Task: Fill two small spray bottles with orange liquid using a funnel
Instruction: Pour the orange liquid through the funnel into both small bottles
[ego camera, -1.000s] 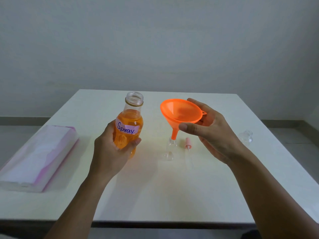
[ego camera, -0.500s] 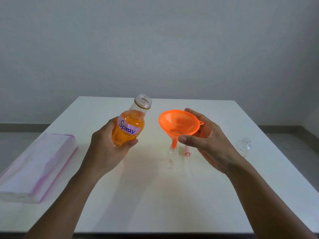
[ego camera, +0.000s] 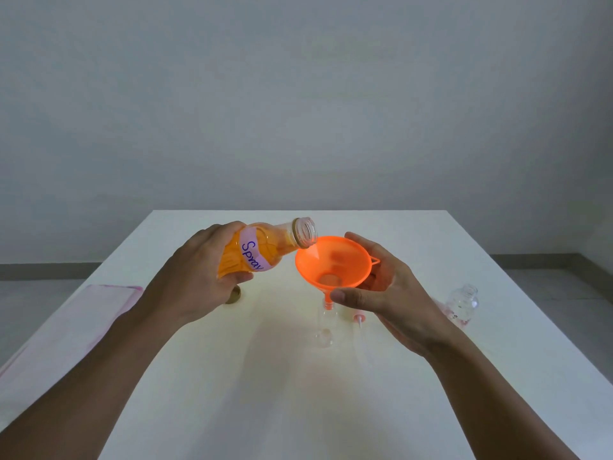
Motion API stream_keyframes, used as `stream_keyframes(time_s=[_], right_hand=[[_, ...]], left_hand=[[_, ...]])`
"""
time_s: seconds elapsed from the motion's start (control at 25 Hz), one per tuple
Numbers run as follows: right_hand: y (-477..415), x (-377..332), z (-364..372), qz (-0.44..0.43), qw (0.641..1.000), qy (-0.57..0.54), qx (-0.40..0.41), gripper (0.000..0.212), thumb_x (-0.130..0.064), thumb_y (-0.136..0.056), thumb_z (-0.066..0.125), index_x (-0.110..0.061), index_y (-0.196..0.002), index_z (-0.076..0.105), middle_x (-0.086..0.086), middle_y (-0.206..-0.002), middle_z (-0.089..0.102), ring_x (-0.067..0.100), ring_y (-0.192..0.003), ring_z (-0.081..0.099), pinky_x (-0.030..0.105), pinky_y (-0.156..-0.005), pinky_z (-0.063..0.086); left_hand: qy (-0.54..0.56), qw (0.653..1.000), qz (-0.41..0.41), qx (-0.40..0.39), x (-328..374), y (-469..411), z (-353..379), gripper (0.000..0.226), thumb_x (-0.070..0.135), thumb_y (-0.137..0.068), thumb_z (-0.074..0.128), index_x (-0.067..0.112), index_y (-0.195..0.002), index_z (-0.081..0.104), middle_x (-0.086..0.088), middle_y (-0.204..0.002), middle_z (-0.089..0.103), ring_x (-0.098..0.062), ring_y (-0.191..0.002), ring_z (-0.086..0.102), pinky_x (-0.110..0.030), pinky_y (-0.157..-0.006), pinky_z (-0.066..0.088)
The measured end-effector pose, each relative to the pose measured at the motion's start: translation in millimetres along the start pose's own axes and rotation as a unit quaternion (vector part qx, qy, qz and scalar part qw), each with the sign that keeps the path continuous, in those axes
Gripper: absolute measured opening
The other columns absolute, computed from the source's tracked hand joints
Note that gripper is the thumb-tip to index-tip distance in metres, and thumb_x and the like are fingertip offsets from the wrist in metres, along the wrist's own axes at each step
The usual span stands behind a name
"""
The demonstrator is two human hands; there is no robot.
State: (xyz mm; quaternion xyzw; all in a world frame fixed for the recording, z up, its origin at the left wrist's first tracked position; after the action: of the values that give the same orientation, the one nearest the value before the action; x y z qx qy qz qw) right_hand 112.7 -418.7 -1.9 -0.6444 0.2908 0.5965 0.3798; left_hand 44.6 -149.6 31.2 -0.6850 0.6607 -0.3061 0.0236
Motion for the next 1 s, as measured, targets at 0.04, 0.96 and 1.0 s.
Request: stream_keyframes(time_s=[0.04, 0.96, 1.0], right_hand=[[-0.3, 0.7, -0.6, 0.001, 1.000, -0.001, 0.000, 0.105, -0.013, -0.054, 0.097, -0.029, -0.146, 0.050, -0.005, -0.125, 0.069, 0.013, -0.109, 0.073, 0.027, -0.084, 0.059], [-4.0, 6.5, -7.5, -0.003, 1.000, -0.003, 0.009, 0.098, -0.013, -0.059, 0.095, -0.032, -0.144, 0.051, -0.004, -0.130, 0.068, 0.015, -0.113, 0.072, 0.033, -0.092, 0.059], [-4.2, 6.8, -7.7, -0.003, 1.000, -0.003, 0.009, 0.097, -0.013, -0.059, 0.095, -0.033, -0.143, 0.051, -0.003, -0.130, 0.068, 0.015, -0.114, 0.071, 0.033, -0.092, 0.059]], left_hand=[[-0.006, 1.000, 0.008, -0.001, 1.9, -1.7, 0.2, 0.075, 0.031, -0.074, 0.084, 0.025, -0.138, 0.045, 0.006, -0.125, 0.059, -0.020, -0.110, 0.056, -0.040, -0.085, 0.053], [-0.101, 0.991, 0.078, 0.033, 19.2, -18.6, -12.2, 0.071, 0.023, -0.074, 0.085, 0.021, -0.135, 0.049, 0.001, -0.126, 0.061, -0.025, -0.114, 0.055, -0.045, -0.080, 0.055], [-0.103, 0.991, 0.081, 0.034, 19.4, -19.4, -12.6, 0.071, 0.022, -0.073, 0.085, 0.021, -0.135, 0.050, 0.001, -0.125, 0.061, -0.025, -0.114, 0.055, -0.045, -0.079, 0.055]])
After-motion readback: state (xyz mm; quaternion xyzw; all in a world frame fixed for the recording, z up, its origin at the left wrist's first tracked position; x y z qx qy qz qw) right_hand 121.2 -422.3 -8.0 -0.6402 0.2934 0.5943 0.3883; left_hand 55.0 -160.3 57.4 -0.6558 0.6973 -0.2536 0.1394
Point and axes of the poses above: each hand's wrist, its own y-axis away from the middle knuckle, its own z-axis out of the palm, x = y × z, the point moved 5 cm from there along -y, towards the middle knuckle
